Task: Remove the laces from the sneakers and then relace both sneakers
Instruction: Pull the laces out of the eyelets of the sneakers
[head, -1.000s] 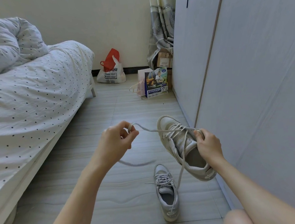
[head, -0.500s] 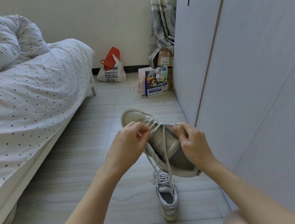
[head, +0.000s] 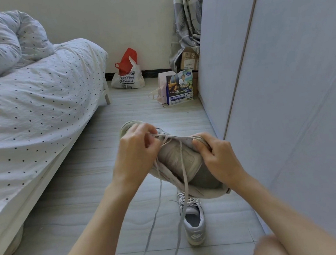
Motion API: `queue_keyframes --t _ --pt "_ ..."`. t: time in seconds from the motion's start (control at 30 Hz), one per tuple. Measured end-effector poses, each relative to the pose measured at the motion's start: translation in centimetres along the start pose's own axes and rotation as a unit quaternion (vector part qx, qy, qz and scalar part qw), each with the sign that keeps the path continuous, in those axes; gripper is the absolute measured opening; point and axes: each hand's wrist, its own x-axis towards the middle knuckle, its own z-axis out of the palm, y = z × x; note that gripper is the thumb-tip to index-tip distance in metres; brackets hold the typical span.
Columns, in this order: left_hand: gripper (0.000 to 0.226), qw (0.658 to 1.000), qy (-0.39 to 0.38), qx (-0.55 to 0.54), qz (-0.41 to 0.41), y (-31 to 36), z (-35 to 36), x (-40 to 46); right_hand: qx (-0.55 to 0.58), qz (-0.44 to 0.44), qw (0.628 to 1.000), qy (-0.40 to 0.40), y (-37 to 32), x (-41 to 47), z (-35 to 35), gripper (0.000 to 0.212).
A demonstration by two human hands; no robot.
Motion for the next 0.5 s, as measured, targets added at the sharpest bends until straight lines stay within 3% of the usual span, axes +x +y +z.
queue_keyframes --t 0.07,0.13,0.27,0.37,0.5 --pt "0.014 0.997 -0.010 0.001 -0.070 -0.9 -0.3 0.3 0.008 0.035 0.999 0.018 0.9 0.2 -0.4 0.022" --pt "0.022 0.993 -0.078 0.025 -0.085 -1.4 -0.2 0.1 0.002 0.048 0.998 0.036 1.6 0.3 -0.6 0.027" --pt "0.037 0.981 -0.185 0.056 0.014 -1.2 0.5 -0.6 -0.080 0.014 0.997 0.008 1.8 -0.2 -0.3 0.021" --pt "0.035 0.979 -0.201 0.028 0.018 -0.9 0.6 -0.3 -0.064 -0.003 0.998 -0.031 1.5 -0.5 -0.2 0.017" --pt "0.009 0.986 -0.163 -0.023 -0.010 -0.6 0.5 0.0 -0.039 -0.022 0.997 -0.058 1.2 -0.6 0.0 0.015"
